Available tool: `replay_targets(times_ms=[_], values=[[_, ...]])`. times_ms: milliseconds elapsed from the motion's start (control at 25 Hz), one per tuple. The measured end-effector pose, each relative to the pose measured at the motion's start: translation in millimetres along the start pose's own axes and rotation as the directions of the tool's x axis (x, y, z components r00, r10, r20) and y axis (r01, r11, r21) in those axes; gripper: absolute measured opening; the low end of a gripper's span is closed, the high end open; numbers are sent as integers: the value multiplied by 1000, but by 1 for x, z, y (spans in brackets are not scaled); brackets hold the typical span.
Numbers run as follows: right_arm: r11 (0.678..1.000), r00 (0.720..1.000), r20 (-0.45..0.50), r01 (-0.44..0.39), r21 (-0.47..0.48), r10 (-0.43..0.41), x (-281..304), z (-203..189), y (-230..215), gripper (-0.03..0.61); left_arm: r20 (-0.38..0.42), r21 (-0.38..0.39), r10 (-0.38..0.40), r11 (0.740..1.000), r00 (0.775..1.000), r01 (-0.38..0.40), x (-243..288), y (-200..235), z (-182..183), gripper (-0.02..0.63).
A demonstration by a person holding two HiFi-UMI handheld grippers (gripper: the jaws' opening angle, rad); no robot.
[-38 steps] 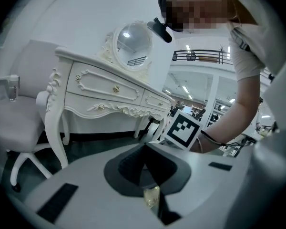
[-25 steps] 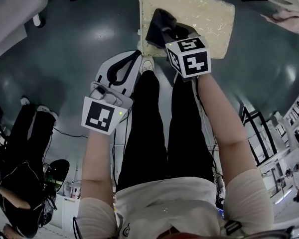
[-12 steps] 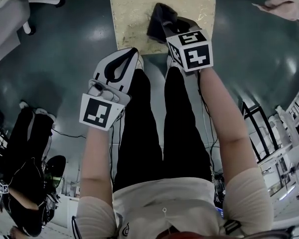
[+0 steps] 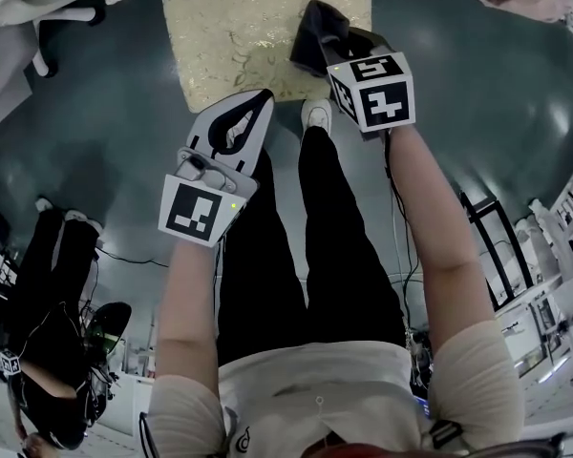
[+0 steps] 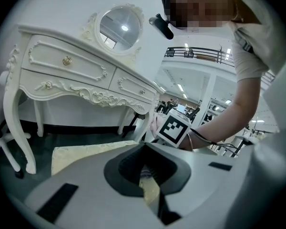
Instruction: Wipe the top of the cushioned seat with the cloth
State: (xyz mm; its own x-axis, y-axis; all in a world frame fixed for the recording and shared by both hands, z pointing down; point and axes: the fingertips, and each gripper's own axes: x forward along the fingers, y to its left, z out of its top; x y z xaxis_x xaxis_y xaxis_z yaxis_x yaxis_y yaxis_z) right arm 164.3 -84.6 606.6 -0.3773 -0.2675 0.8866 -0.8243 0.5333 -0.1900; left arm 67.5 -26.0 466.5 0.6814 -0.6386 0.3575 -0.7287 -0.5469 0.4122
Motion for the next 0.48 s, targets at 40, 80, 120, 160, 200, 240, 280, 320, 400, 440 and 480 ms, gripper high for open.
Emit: replay_targets(times_ms=[40, 80, 120, 160, 200, 240, 280, 320, 400, 440, 480], values=[[1000, 1000, -1, 3, -2, -3, -2, -3, -7, 77, 1, -1, 0, 1000, 1000, 0, 5, -4, 0, 12], [1000, 1000, -3, 5, -3, -5, -5, -6, -14, 78, 2, -2, 0, 1000, 1000, 0, 10, -8, 0, 12], [1000, 1000, -7, 8, -3, -8, -7, -9, -21, 78, 2, 0, -1, 1000, 1000, 1, 15, -12, 0, 12], [1000, 1000, -11, 11, -3, -11, -10, -12, -28, 80, 3, 4, -4, 1000, 1000, 4, 20, -16, 0, 12], [1000, 1000, -15, 14, -5, -14, -12, -14, -34, 81, 4, 10, -7, 1000, 1000, 6, 24, -21, 1, 12], [1000, 1000, -19, 18, -9, -18, -15, -17, -40, 81, 6, 15, -9, 1000, 1000, 9, 28, -25, 3, 12], [1000, 999, -24, 22, -14, -22, -17, -19, -46, 83, 8, 18, -10, 1000, 1000, 10, 31, -28, 4, 12], [999, 999, -29, 26, -19, -26, -18, -20, -52, 83, 11, 17, -10, 1000, 1000, 10, 34, -31, 5, 12], [999, 999, -41, 34, -27, -35, -21, -23, -62, 83, 15, 10, -8, 1000, 1000, 8, 37, -35, 7, 12], [999, 998, -48, 38, -28, -40, -22, -25, -66, 83, 15, 6, -7, 1000, 1000, 6, 38, -37, 7, 12], [999, 997, -56, 43, -30, -45, -23, -26, -70, 83, 14, 6, -4, 1000, 1000, 4, 38, -38, 7, 12]])
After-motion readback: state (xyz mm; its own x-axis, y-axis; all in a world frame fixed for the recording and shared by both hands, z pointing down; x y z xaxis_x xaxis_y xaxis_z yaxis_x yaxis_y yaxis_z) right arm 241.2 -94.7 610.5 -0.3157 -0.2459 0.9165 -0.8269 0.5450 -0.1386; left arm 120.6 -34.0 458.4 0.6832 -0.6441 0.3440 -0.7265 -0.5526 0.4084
